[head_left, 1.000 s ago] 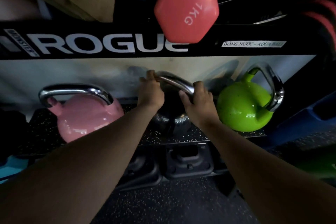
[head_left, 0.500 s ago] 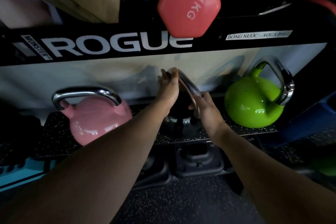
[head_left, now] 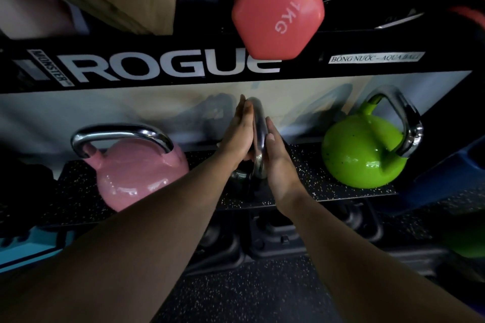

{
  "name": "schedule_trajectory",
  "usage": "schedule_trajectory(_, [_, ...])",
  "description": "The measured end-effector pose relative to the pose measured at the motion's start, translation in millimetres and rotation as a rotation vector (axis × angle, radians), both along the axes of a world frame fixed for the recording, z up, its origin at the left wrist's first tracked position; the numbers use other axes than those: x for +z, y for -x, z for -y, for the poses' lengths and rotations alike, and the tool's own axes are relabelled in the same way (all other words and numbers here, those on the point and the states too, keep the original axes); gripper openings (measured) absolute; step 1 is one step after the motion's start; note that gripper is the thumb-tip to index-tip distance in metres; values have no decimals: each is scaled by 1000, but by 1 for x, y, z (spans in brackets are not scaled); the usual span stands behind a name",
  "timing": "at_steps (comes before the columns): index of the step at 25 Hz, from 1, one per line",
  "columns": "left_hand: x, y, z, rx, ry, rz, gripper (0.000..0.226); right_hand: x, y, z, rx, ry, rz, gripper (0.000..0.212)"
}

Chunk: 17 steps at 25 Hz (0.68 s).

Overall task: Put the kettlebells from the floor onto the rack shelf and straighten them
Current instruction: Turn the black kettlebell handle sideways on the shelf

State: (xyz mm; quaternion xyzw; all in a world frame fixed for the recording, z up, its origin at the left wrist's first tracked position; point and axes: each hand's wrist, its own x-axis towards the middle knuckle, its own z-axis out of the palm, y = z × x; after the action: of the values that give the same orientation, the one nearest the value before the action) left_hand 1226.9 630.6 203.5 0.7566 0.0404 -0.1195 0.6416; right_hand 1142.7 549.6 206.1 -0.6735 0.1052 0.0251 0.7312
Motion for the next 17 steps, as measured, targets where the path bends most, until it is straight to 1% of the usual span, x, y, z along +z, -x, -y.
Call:
schedule_trajectory(3, [1, -3, 1, 30, 10, 36, 55, -5, -1, -6, -5, 44, 4, 45])
schedule_trajectory(8, [0, -4, 0, 51, 53, 94, 50, -1, 1, -9, -27, 5, 7, 44])
schedule_trajectory(10, [0, -5, -1, 45, 38, 89, 50, -1, 2, -9, -20, -13, 4, 44])
schedule_trajectory(15, [-7, -6, -1, 38, -8, 30, 56, -6, 2, -6, -1, 38, 34, 45])
schedule_trajectory(17, [-6, -4, 0, 49, 10, 53, 53, -7, 2, -3, 5, 41, 45, 46])
